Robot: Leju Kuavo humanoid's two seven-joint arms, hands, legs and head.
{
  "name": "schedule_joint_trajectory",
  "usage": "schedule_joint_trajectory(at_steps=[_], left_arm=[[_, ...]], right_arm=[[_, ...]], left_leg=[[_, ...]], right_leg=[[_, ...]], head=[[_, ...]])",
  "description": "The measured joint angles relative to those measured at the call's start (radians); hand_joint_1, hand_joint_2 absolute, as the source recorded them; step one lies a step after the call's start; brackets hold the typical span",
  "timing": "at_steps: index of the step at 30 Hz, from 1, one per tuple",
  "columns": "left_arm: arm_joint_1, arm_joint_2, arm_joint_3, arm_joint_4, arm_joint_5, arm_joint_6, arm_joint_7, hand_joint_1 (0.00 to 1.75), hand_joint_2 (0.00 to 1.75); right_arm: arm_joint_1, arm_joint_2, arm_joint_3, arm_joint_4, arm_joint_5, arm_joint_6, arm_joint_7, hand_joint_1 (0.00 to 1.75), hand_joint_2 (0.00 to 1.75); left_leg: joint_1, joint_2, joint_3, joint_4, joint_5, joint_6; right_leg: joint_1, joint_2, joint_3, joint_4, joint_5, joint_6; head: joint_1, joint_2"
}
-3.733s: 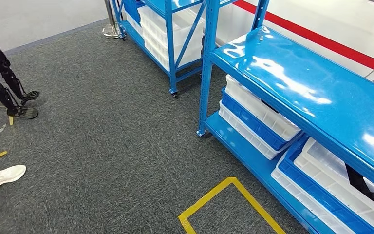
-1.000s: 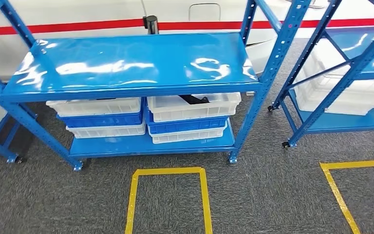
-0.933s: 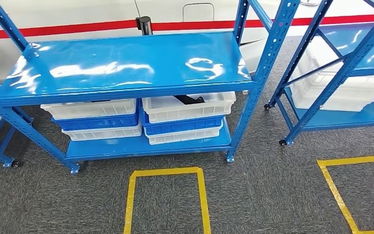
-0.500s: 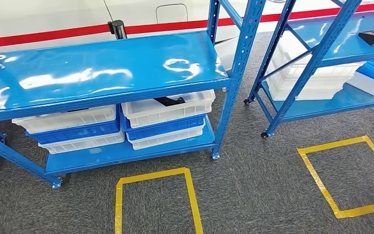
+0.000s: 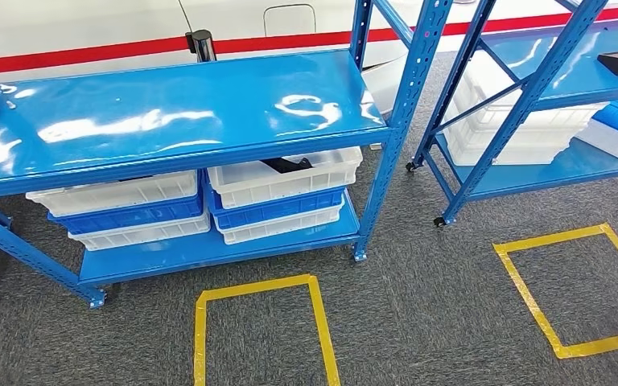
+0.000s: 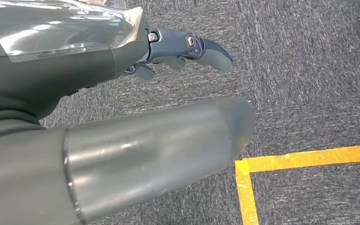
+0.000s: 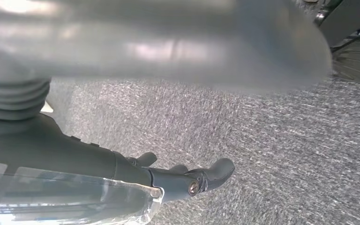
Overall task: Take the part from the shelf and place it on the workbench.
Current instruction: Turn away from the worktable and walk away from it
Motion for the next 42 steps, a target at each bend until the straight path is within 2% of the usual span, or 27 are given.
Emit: schedule_joint_trajectory(at_steps=[2,4,6,8,9,10,12,13,15,16,18,20,22,23,24,25,27,29,30,32,33,35,37,38,39,40,42], left_arm=[[-0.001,0.0,0.0,0.0,0.0,0.0,0.0,0.0,0.0],[-0.001,-0.003,0.0,0.0,0.0,0.0,0.0,0.0,0.0],[-0.001,-0.005,0.0,0.0,-0.001,0.0,0.0,0.0,0.0],[0.001,-0.006,0.0,0.0,-0.001,0.0,0.0,0.0,0.0],[0.002,-0.006,0.0,0.0,-0.001,0.0,0.0,0.0,0.0],[0.003,-0.006,0.0,0.0,-0.001,0.0,0.0,0.0,0.0],[0.004,-0.005,0.0,0.0,-0.001,-0.001,0.0,0.0,0.0],[0.003,-0.003,0.0,0.0,-0.001,-0.001,0.0,0.0,0.0],[0.003,0.001,0.0,-0.001,-0.001,0.0,-0.001,0.0,0.0],[0.004,0.001,0.0,-0.001,-0.002,0.0,-0.001,0.0,0.0],[0.005,0.001,0.0,-0.001,-0.002,0.0,-0.001,0.0,0.0],[0.004,0.001,0.0,0.0,-0.003,0.0,-0.001,0.0,0.0],[0.004,0.001,0.0,0.0,-0.003,0.0,-0.001,0.0,0.0],[0.005,0.001,0.0,0.0,-0.003,0.0,-0.001,0.0,0.0],[0.005,0.001,0.0,0.0,-0.003,0.0,-0.001,0.0,0.0],[0.006,0.001,0.0,0.0,-0.003,0.0,-0.001,0.0,0.0],[0.005,0.002,0.0,-0.001,-0.004,0.0,-0.001,0.0,0.0],[0.002,0.003,-0.001,-0.001,-0.006,0.0,0.0,0.0,0.0],[0.0,0.003,-0.001,-0.001,-0.006,0.0,0.001,0.0,0.0],[-0.001,0.003,-0.001,-0.001,-0.007,0.001,0.002,0.0,0.0],[0.0,0.002,-0.001,-0.001,-0.007,0.001,0.002,0.0,0.0],[-0.001,0.001,-0.001,-0.001,-0.007,0.002,0.003,0.0,0.0],[-0.003,0.0,-0.001,-0.001,-0.007,0.002,0.003,0.0,0.0],[-0.003,0.0,-0.001,-0.001,-0.007,0.002,0.003,0.0,0.0],[-0.002,-0.001,-0.001,-0.001,-0.007,0.002,0.004,0.0,0.0],[-0.001,-0.002,-0.001,-0.001,-0.007,0.002,0.004,0.0,0.0],[-0.001,-0.005,-0.001,-0.001,-0.007,0.002,0.004,0.0,0.0]], right_arm=[[0.001,0.0,0.0,0.0,0.002,-0.001,0.003,0.0,1.75],[0.002,-0.001,0.0,0.0,0.004,-0.002,0.004,0.0,1.75],[0.003,-0.001,0.001,0.0,0.006,-0.002,0.004,0.0,1.75],[0.005,-0.002,0.001,0.0,0.009,-0.002,0.005,0.0,1.75],[0.006,-0.002,0.001,0.0,0.01,-0.002,0.005,0.0,1.75],[0.007,-0.002,0.001,0.0,0.01,-0.001,0.005,0.0,1.75],[0.007,0.0,0.001,0.0,0.01,0.0,0.005,0.0,1.75],[0.008,0.001,0.001,0.0,0.01,0.001,0.005,0.0,1.75],[0.007,0.003,0.001,0.0,0.01,0.003,0.005,0.0,1.75],[0.008,0.002,0.001,0.0,0.01,0.003,0.005,0.0,1.75],[0.008,0.003,0.001,0.0,0.01,0.004,0.005,0.0,1.75],[0.009,0.003,0.001,0.0,0.01,0.004,0.005,0.0,1.75],[0.01,0.003,0.001,0.0,0.01,0.005,0.005,0.0,1.75],[0.01,0.003,0.001,0.0,0.01,0.006,0.005,0.0,1.75],[0.011,0.003,0.001,0.0,0.01,0.007,0.005,0.0,1.75],[0.011,0.003,0.001,0.0,0.01,0.008,0.005,0.0,1.75],[0.01,0.004,0.001,0.0,0.01,0.01,0.004,0.0,1.75],[0.008,0.005,0.001,0.0,0.009,0.01,0.004,0.0,1.75],[0.008,0.005,0.001,0.0,0.008,0.011,0.004,0.0,1.75],[0.008,0.005,0.001,0.0,0.007,0.011,0.004,0.0,1.75],[0.007,0.006,0.001,0.0,0.006,0.011,0.004,0.0,1.75],[0.007,0.007,0.001,0.0,0.006,0.012,0.004,0.0,1.75],[0.009,0.006,0.001,0.0,0.005,0.012,0.004,0.0,1.75],[0.01,0.005,0.001,0.0,0.004,0.012,0.004,0.0,1.75],[0.012,0.004,0.001,0.0,0.003,0.012,0.004,0.0,1.31],[0.013,0.004,0.001,0.0,0.002,0.012,0.004,0.0,0.87],[0.013,0.003,0.001,0.0,0.002,0.011,0.003,0.0,0.0]], left_leg=[[0.005,0.002,0.004,-0.013,0.007,0.013],[0.013,0.005,0.013,-0.032,0.02,0.021],[0.016,0.006,0.014,-0.039,0.026,0.024],[0.018,0.005,0.01,-0.039,0.027,0.021],[0.02,0.003,0.009,-0.037,0.028,0.016],[0.025,-0.001,0.009,-0.035,0.027,0.01],[0.031,-0.011,0.007,-0.024,0.021,-0.01],[0.032,-0.016,0.004,-0.016,0.017,-0.021],[0.028,-0.023,0.0,-0.007,0.012,-0.035],[0.03,-0.026,-0.001,-0.007,0.013,-0.037],[0.036,-0.021,-0.006,0.005,0.004,-0.041],[0.037,-0.005,-0.045,0.089,-0.048,-0.044],[0.035,0.005,-0.114,0.23,-0.114,-0.043],[0.035,0.006,-0.141,0.281,-0.13,-0.04],[0.033,0.007,-0.15,0.297,-0.125,-0.034],[0.03,0.008,-0.138,0.271,-0.101,-0.026],[0.017,0.025,-0.07,0.137,-0.036,-0.001],[0.004,0.046,-0.022,0.037,-0.006,0.014],[-0.001,0.05,-0.017,0.022,-0.006,0.016],[-0.003,0.037,-0.018,0.014,0.0,0.018],[-0.001,0.031,-0.016,0.007,0.006,0.02],[0.005,0.02,-0.012,-0.006,0.018,0.027],[0.006,0.007,-0.014,-0.007,0.021,0.03],[0.006,-0.001,-0.016,-0.007,0.022,0.03],[0.006,-0.009,-0.016,-0.006,0.023,0.03],[0.006,-0.017,-0.016,-0.006,0.023,0.029],[0.007,-0.03,-0.014,-0.003,0.023,0.025]], right_leg=[[-0.002,-0.002,0.0,-0.001,0.001,0.011],[0.004,-0.012,-0.025,0.048,-0.027,0.005],[0.003,-0.019,-0.086,0.176,-0.091,-0.005],[-0.001,-0.02,-0.133,0.286,-0.133,-0.001],[-0.005,-0.021,-0.13,0.289,-0.13,0.008],[-0.01,-0.021,-0.103,0.248,-0.112,0.02],[-0.02,-0.015,-0.022,0.108,-0.066,0.046],[-0.022,-0.011,0.005,0.056,-0.051,0.047],[-0.023,-0.007,0.02,0.031,-0.047,0.03],[-0.022,-0.011,0.02,0.032,-0.046,0.017],[-0.021,-0.019,0.021,0.036,-0.044,0.002],[-0.015,-0.027,0.019,0.035,-0.041,-0.012],[-0.006,-0.038,0.015,0.035,-0.041,-0.021],[0.0,-0.044,0.014,0.036,-0.041,-0.024],[0.005,-0.05,0.013,0.036,-0.042,-0.026],[0.01,-0.055,0.014,0.036,-0.042,-0.028],[0.017,-0.066,0.018,0.035,-0.044,-0.031],[0.025,-0.077,0.018,0.036,-0.045,-0.03],[0.026,-0.083,0.017,0.036,-0.046,-0.029],[0.027,-0.093,0.016,0.035,-0.047,-0.024],[0.027,-0.089,0.014,0.041,-0.052,-0.021],[0.026,-0.064,-0.015,0.103,-0.087,-0.02],[0.021,-0.042,-0.077,0.236,-0.144,-0.024],[0.019,-0.039,-0.105,0.294,-0.163,-0.02],[0.017,-0.038,-0.118,0.32,-0.166,-0.013],[0.016,-0.038,-0.112,0.306,-0.154,-0.003],[0.01,-0.036,-0.048,0.171,-0.094,0.018]], head=[[-0.001,0.0],[0.0,0.0],[0.001,0.0],[0.001,0.0],[0.0,0.0],[0.0,0.0],[0.002,0.0],[0.003,0.0],[0.002,0.0],[0.0,0.0],[-0.003,0.0],[-0.005,0.0],[-0.006,0.0],[-0.006,0.0],[-0.006,0.0],[-0.006,0.0],[-0.006,0.0],[-0.006,0.0],[-0.005,0.0],[-0.005,0.0],[-0.005,0.0],[-0.004,0.0],[-0.003,0.0],[-0.003,0.0],[-0.003,0.0],[-0.003,0.0],[-0.003,0.0]])
